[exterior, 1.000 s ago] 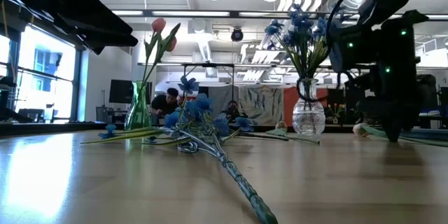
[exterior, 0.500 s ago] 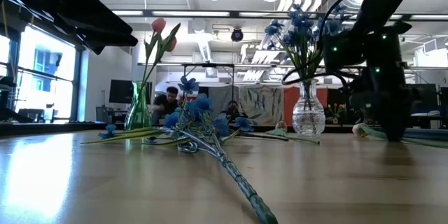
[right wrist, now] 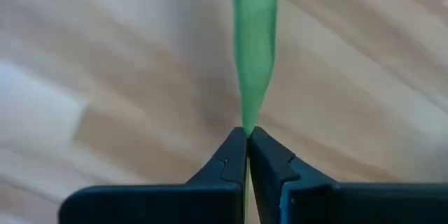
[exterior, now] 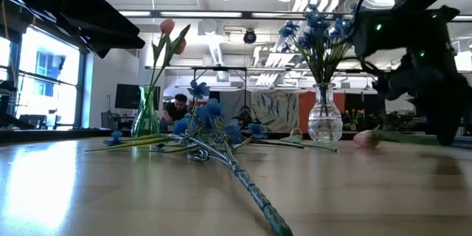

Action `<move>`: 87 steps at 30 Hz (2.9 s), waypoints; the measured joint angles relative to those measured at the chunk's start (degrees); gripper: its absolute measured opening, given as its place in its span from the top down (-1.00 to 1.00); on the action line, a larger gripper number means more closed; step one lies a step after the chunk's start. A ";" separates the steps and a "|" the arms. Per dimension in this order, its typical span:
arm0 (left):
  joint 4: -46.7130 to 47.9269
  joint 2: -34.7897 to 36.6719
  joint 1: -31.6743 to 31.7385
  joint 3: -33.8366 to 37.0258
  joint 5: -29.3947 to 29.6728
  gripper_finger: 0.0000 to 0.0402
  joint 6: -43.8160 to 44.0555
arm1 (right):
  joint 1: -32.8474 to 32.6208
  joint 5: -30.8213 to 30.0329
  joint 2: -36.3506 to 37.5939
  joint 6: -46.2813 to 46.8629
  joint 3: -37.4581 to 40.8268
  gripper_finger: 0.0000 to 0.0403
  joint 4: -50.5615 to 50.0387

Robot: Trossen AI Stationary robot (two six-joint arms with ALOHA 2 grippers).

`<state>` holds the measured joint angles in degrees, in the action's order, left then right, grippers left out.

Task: Sort flowers into vase by color
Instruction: Put the right pink tulip into the green vase

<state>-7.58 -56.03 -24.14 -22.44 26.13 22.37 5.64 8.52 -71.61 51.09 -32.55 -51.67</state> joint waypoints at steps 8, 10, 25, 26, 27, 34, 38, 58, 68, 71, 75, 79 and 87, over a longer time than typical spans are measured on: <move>-0.03 0.00 0.00 0.00 0.13 0.35 0.01 | -19.54 -0.67 2.47 6.86 2.01 0.99 21.76; -0.08 0.00 0.00 0.00 0.13 0.35 -0.08 | -22.65 -6.01 2.13 3.71 2.23 1.00 32.86; -20.30 -6.74 -0.01 -0.06 0.20 0.35 -18.06 | -26.36 -29.27 -10.03 -48.50 2.16 1.00 104.08; -23.22 -8.04 0.02 -0.07 0.20 0.35 -19.83 | -26.23 -29.31 -11.23 -49.58 1.86 1.00 105.50; -25.94 -9.31 0.08 -0.07 0.17 0.35 -21.51 | -26.01 -29.31 -12.41 -50.13 1.26 1.00 106.48; -41.73 -17.19 2.54 -1.31 -2.77 0.30 -30.97 | -24.68 -29.23 -20.11 -52.11 -4.25 1.00 106.63; -42.00 -20.03 5.43 -4.33 -7.27 0.18 -30.99 | -24.62 -29.08 -22.33 -54.49 -6.12 1.00 106.63; -41.50 -35.94 10.69 -18.97 -15.32 0.09 -31.65 | -24.62 -29.25 -22.44 -53.92 -6.57 1.00 105.35; -37.17 -33.45 10.15 -19.47 -15.28 0.79 -32.86 | -24.68 -30.82 -22.41 -52.48 -6.57 0.91 104.43; -33.21 -31.29 8.99 -19.47 -14.59 0.96 -33.65 | -24.80 -30.85 -22.41 -51.82 -6.57 0.76 104.10; -25.59 -25.80 6.32 -19.47 -5.77 0.94 -34.58 | -25.11 -34.27 -20.43 -51.01 -6.57 0.49 101.29; -13.52 -17.32 3.16 -19.47 9.13 0.98 -36.08 | -25.36 -37.25 -17.41 -50.39 -6.57 0.28 94.74; 8.85 2.47 3.28 -19.45 30.61 0.99 -32.60 | -25.34 -37.29 -16.89 -45.96 -6.57 0.20 89.19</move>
<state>1.27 -53.56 -20.86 -41.89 56.74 -10.23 -19.70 -28.77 -88.50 5.13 -39.11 37.52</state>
